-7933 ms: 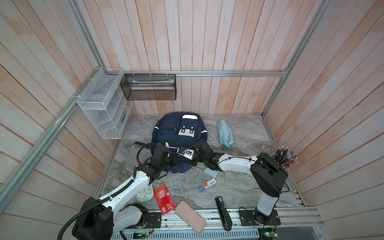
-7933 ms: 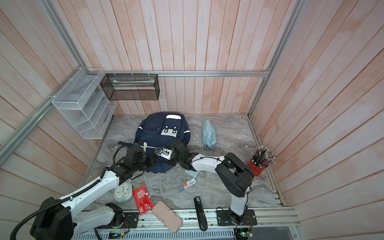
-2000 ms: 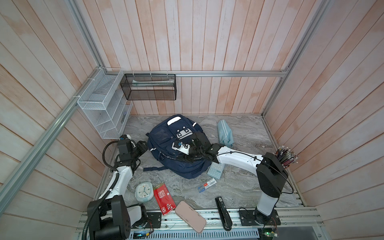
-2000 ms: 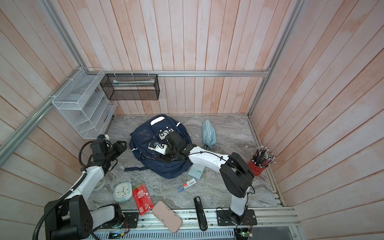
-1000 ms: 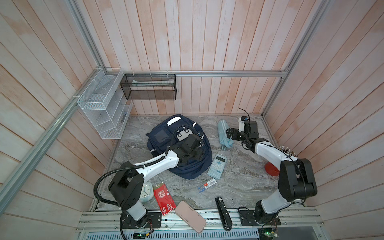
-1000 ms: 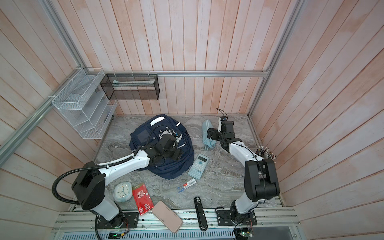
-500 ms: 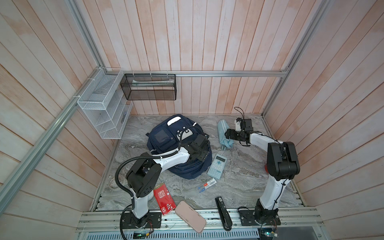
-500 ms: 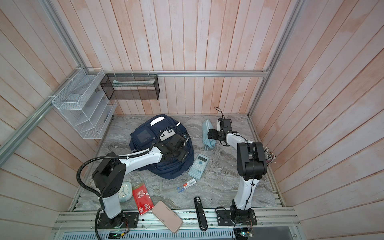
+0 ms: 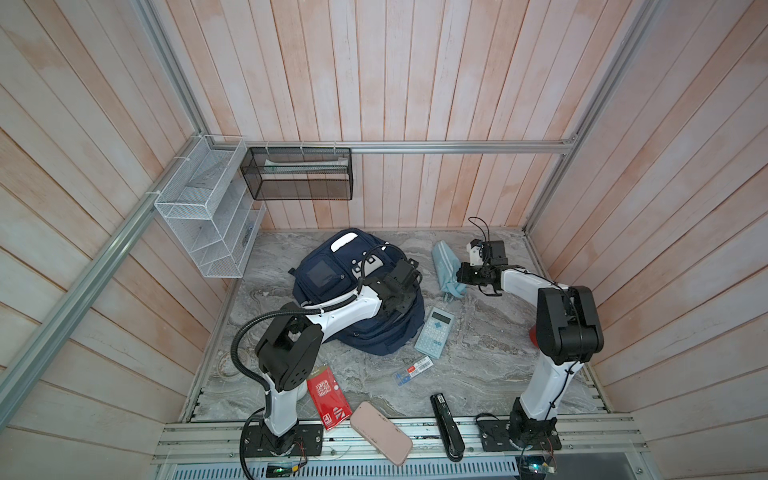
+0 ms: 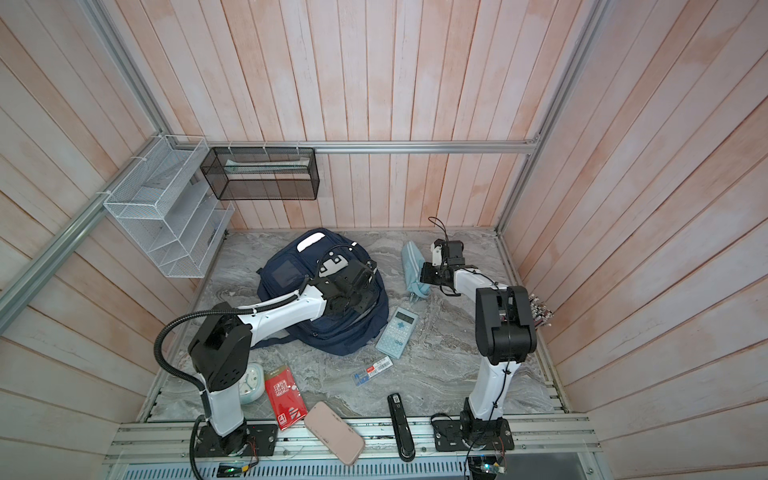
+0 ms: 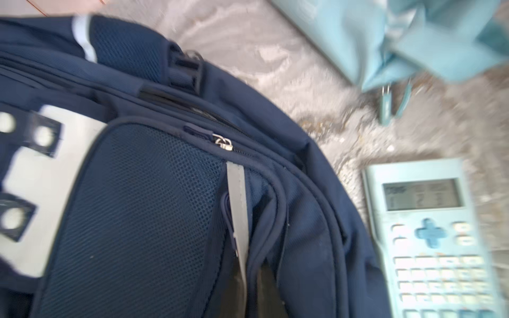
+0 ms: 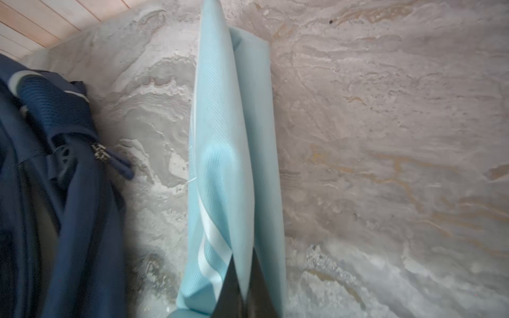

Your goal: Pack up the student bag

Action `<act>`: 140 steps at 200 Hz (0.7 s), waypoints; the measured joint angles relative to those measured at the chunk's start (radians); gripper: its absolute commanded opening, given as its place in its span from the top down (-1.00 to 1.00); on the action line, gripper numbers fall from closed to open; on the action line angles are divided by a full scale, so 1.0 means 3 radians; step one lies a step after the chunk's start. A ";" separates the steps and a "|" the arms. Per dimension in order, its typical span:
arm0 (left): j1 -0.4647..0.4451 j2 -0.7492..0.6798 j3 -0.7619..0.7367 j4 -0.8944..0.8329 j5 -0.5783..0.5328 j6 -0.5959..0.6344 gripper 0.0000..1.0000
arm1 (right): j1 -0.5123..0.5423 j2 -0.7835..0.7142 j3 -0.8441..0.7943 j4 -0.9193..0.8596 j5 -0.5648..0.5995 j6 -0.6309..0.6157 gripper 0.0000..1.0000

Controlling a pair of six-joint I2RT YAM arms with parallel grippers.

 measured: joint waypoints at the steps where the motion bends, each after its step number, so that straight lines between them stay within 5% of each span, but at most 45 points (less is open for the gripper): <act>1: 0.0006 -0.0009 0.0000 0.0000 0.0009 -0.0001 1.00 | 0.0001 -0.0009 -0.0004 0.0000 -0.0003 0.0000 1.00; 45: 0.0498 -0.0749 -0.0072 0.0118 0.0565 -0.0183 1.00 | 0.0177 -0.0716 -0.0381 0.0103 -0.0286 0.0080 1.00; 76: 0.0868 -0.0919 -0.0089 0.0201 0.1099 -0.0387 1.00 | 0.0660 -0.1137 -0.0631 0.0201 -0.0390 0.0256 1.00; 140: 0.0935 -0.0890 -0.0047 0.0189 0.1352 -0.0551 1.00 | 0.1508 -0.1218 -0.0835 0.0565 -0.0547 0.0783 1.00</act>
